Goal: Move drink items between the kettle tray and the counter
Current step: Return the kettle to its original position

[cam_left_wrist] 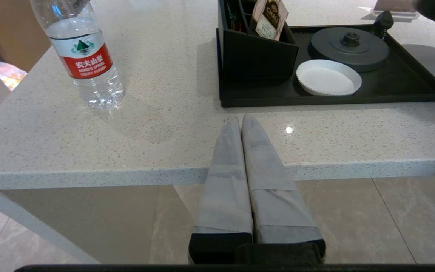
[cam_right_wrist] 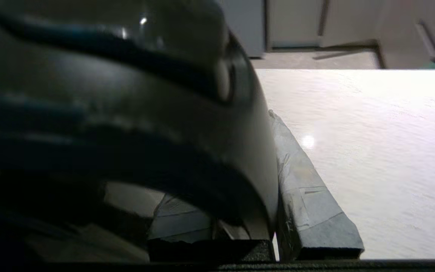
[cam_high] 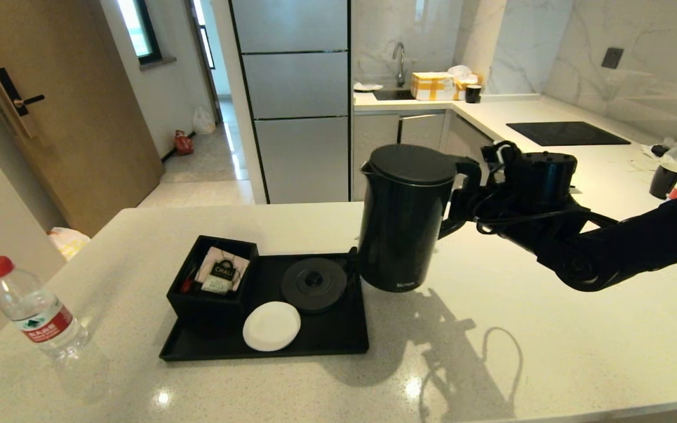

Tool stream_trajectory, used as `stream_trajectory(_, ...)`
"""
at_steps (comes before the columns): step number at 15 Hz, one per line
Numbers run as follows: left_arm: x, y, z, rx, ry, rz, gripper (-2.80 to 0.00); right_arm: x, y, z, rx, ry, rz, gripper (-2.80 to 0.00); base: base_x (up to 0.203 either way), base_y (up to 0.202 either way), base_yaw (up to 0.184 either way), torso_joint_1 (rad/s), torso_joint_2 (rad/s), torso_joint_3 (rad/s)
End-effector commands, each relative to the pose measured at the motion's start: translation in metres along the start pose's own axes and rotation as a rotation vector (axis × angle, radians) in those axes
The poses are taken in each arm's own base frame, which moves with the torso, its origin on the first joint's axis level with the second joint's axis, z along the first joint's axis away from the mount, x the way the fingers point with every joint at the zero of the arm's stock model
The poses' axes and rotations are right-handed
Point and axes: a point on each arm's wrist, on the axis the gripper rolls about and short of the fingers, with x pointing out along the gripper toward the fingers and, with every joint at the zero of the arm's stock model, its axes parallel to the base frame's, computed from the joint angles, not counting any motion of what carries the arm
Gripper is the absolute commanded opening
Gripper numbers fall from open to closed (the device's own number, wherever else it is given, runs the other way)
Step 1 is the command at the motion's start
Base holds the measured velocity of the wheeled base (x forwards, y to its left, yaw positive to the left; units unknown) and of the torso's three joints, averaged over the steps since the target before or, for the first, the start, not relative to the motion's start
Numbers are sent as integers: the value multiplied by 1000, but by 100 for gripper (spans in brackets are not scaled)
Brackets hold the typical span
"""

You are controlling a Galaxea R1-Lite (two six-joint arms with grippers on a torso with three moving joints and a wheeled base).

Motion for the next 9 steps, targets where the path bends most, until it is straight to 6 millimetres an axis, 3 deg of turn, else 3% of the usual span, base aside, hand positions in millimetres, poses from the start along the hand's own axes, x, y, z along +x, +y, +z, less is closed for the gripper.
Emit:
stream_trajectory(1,0,0,0,0,0,1,-280,-1,18,4,-4,-18,40,-280,0,0,0,0,0,0)
stream_trajectory(3,0,0,0,0,0,1,-280,10,47,-4,-14,-17,76,-280,0,0,0,0,0,0)
stream_trajectory(6,0,0,0,0,0,0,-280,19,63,-9,-20,-20,77,-280,0,0,0,0,0,0)
stream_trajectory(9,0,0,0,0,0,2,-280,42,97,-18,-26,-23,87,-280,0,0,0,0,0,0)
